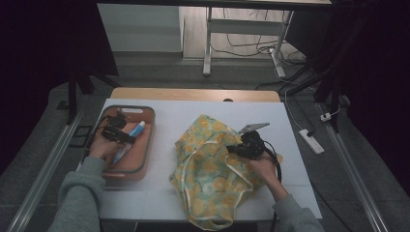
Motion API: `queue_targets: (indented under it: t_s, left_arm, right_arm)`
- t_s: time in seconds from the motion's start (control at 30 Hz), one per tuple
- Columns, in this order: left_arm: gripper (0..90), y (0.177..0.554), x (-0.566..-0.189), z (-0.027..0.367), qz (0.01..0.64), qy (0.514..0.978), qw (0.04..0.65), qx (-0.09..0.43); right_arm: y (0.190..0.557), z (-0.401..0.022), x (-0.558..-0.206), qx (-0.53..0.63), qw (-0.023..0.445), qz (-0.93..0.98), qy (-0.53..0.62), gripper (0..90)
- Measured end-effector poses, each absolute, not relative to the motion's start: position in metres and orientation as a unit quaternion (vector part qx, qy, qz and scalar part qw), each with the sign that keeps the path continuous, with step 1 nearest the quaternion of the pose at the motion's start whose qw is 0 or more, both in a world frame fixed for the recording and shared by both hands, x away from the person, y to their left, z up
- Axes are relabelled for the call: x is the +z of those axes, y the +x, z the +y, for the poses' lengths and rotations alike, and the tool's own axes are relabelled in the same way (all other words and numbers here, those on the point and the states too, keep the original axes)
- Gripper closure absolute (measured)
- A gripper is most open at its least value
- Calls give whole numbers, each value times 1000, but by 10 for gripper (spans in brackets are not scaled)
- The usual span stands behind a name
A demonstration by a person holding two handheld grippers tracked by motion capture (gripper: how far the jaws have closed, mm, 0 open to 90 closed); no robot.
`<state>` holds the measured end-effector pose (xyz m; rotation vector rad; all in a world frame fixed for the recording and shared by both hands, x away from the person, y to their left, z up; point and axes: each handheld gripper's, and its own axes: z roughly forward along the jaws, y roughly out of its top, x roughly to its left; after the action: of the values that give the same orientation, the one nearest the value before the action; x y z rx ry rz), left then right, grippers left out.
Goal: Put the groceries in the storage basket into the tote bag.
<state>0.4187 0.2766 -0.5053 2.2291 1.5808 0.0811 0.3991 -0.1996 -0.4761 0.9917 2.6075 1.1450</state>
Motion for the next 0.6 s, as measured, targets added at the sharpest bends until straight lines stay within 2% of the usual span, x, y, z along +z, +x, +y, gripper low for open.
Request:
queue_targets:
  t_s: [0.17, 0.37, 0.6]
  left_arm:
    - [738, 407, -490, 284, 561, 789, 246, 51]
    - [739, 377, -441, 291, 523, 784, 319, 98]
    - [739, 340, -390, 269, 446, 796, 391, 118]
  right_arm:
    - [400, -200, -476, 379, 63, 863, 330, 884]
    - [400, -201, -475, 381, 65, 861, 329, 884]
    - [399, -200, -475, 380, 66, 862, 330, 884]
